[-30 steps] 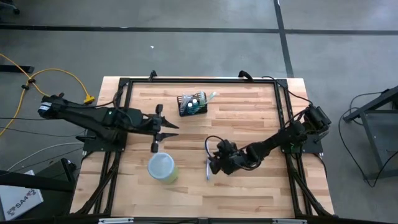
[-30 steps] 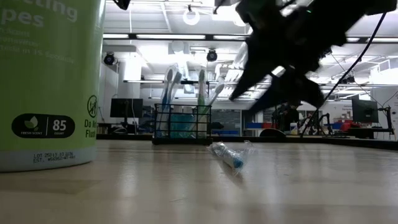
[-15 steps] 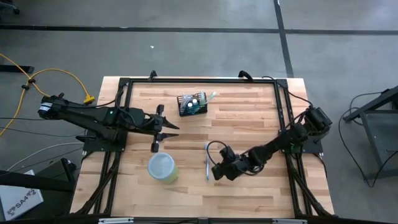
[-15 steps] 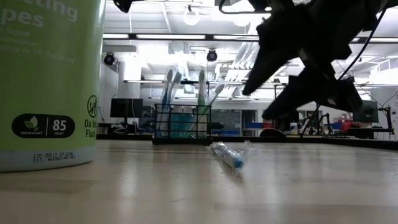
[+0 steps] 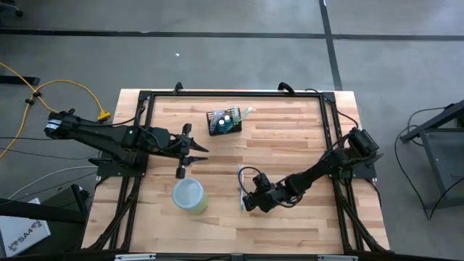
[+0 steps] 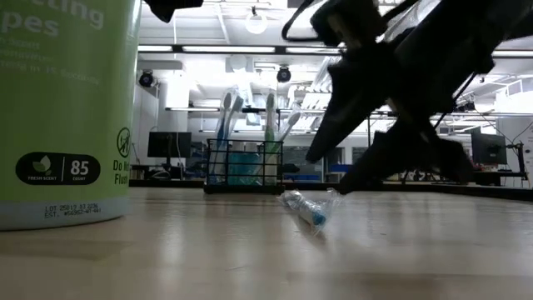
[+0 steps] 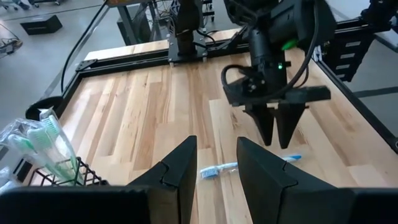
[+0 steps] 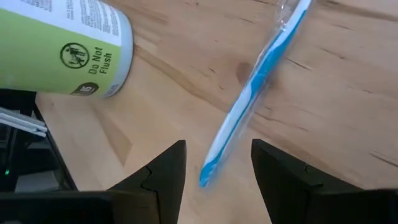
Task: Pick & Place toothbrushing station
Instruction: Put the blue toothbrush into the black bin mesh mesh organizer
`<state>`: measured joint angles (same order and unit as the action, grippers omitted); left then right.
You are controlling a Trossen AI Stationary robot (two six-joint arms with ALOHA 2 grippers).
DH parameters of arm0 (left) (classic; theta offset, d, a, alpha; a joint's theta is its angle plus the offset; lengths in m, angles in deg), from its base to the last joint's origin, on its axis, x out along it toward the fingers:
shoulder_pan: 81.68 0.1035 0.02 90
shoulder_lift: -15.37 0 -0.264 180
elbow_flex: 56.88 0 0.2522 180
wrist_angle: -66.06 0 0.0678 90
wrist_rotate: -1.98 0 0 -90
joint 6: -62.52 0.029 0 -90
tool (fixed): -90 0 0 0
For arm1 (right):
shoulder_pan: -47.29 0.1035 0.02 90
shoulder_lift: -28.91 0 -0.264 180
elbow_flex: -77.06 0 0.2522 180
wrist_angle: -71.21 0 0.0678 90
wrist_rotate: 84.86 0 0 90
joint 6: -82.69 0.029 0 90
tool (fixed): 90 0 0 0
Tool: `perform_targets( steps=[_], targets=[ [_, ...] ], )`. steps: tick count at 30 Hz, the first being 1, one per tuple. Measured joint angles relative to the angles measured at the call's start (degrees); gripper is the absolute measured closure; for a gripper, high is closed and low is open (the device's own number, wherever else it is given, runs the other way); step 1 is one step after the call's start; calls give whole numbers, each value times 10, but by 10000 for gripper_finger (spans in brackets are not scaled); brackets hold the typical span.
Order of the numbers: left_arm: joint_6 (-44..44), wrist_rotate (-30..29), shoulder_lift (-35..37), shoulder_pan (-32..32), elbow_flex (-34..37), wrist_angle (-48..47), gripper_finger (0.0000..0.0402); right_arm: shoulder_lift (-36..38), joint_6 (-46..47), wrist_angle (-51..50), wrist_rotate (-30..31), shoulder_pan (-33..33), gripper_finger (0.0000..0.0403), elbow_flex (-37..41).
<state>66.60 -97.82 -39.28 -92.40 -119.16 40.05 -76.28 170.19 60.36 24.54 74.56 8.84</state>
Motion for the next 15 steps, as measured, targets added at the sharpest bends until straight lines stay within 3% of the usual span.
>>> perform_targets(
  steps=[15],
  targets=[
    [0, 0, 0, 0, 0, -3, 294, -76, 9, 27, -3, -6, 230, -42]
  ],
)
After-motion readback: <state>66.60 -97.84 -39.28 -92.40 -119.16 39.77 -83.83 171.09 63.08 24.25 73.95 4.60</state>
